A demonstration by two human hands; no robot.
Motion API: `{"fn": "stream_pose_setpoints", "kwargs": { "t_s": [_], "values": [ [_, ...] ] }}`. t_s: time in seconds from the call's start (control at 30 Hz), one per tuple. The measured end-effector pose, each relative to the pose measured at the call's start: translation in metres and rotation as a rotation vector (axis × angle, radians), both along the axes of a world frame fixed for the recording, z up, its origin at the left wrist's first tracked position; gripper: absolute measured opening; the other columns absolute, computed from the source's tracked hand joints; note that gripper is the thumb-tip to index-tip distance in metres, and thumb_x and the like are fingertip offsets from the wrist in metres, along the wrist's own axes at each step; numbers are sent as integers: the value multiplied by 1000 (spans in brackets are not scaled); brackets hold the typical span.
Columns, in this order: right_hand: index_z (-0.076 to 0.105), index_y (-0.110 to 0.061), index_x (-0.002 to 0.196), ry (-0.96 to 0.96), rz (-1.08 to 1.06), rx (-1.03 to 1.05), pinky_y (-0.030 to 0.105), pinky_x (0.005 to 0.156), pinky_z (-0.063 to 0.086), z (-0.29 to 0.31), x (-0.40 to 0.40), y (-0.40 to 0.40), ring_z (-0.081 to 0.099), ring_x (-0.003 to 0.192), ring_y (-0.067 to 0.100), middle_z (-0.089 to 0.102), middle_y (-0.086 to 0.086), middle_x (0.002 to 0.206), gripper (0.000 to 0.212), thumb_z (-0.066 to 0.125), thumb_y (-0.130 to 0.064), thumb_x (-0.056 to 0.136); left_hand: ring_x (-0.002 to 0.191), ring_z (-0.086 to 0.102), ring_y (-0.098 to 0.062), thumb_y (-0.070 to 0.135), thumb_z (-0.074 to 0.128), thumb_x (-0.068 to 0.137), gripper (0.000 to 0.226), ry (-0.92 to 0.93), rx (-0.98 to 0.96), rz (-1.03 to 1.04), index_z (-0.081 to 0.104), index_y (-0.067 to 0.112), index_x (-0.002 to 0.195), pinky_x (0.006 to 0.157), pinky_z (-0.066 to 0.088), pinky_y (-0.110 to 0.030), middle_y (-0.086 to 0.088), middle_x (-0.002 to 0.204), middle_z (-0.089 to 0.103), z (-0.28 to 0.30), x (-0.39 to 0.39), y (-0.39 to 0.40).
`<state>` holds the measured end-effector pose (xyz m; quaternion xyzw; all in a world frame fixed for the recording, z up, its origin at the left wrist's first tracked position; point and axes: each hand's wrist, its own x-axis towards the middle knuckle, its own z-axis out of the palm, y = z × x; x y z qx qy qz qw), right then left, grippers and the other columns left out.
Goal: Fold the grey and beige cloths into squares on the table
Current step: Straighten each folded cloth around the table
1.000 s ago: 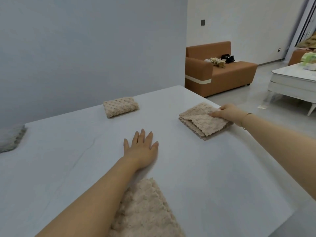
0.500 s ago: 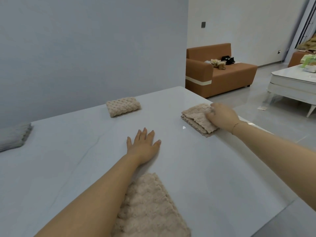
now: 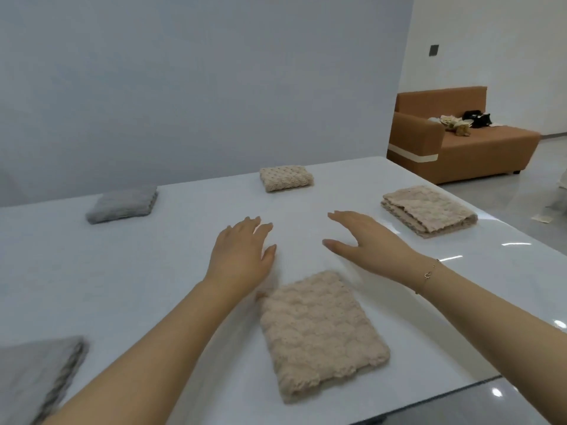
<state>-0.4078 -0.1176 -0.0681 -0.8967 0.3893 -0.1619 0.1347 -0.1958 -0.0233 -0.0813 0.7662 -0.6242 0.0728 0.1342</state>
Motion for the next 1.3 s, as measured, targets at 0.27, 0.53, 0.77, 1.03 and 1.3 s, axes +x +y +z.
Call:
{"fn": "stream_pose_setpoints", "kwargs": {
  "t_s": [0.27,0.53,0.77,1.03,1.3],
  "values": [
    [26,-31,148,-20,200,-80,22,112,18,7,65,93,19,141,6,23,-11,156,62,42,-55,93,146,11,-13,47,29,98,53,55,-51,164,23,31,149,116,12,-33,6,159,14,17,42,125],
    [23,-40,147,29,341,-45,7,103,8,7,146,184,13,138,-6,16,-24,154,60,38,-59,92,142,20,-11,43,35,98,50,203,-85,277,31,29,146,111,21,-30,9,155,24,14,125,213],
    [28,-40,145,27,309,63,-3,99,4,-16,236,210,15,133,-15,21,-28,149,58,39,-58,91,136,24,-2,48,35,96,47,404,-121,234,40,32,140,110,20,-22,16,148,34,-7,205,238],
    [47,-45,124,-61,85,515,-5,87,27,0,269,223,35,113,-22,45,-35,120,32,50,-44,92,109,49,7,29,54,93,29,979,-167,476,52,37,121,93,38,-19,27,117,50,5,239,273],
    [51,-30,117,53,-142,941,6,73,39,29,256,257,52,94,-2,53,-14,108,30,62,-34,89,96,53,-6,24,61,91,31,1251,-77,801,46,23,117,76,41,-15,3,111,49,34,214,303]
  ]
}}
